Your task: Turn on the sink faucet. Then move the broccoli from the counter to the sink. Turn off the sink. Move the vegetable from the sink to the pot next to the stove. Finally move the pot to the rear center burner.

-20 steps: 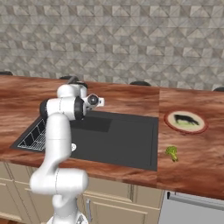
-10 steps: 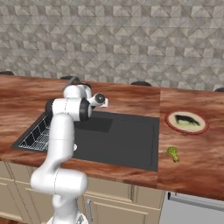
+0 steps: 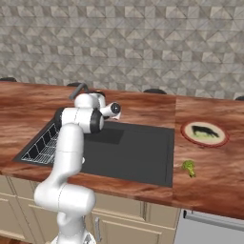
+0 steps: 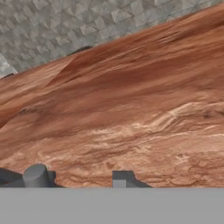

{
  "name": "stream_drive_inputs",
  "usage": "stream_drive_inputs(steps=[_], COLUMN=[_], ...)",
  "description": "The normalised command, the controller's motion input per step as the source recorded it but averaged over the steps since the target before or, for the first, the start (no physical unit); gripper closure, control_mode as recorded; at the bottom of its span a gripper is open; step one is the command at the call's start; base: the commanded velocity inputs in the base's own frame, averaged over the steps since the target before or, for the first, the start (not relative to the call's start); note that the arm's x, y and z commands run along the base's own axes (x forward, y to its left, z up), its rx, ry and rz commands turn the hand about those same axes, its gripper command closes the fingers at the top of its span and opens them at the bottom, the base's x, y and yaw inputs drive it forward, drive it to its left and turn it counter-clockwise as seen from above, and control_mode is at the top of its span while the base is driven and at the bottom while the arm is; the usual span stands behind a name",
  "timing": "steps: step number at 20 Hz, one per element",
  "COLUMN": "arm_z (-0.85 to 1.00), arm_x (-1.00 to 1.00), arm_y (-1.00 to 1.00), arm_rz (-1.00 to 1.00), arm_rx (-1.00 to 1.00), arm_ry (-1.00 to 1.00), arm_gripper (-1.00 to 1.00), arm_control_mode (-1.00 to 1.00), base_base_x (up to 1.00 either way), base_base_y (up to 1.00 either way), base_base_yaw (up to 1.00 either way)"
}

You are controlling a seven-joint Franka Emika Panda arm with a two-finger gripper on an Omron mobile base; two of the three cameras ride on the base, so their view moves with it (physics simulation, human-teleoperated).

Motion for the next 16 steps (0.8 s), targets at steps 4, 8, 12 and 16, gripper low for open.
stream_drive_inputs(steps=[4,8,12,16], arm_z=[-1.0,-1.0,-1.0,-1.0], arm_x=[-0.18,-0.2,-0.22,-0.2], arm_y=[-0.86,-0.84,-0.83,-0.79], arm_rz=[0.0,0.0,0.0,0.0], arm_rx=[0.12,0.11,0.1,0.1], arm_ry=[0.07,0.06,0.07,0.08], arm_gripper=[1.0,1.0,1.0,1.0], arm_control_mode=[-1.0,-1.0,-1.0,-1.0], base_base_x=[0.0,0.0,0.0,0.0], base_base_y=[0.0,0.0,0.0,0.0], base_base_yaw=[0.0,0.0,0.0,0.0])
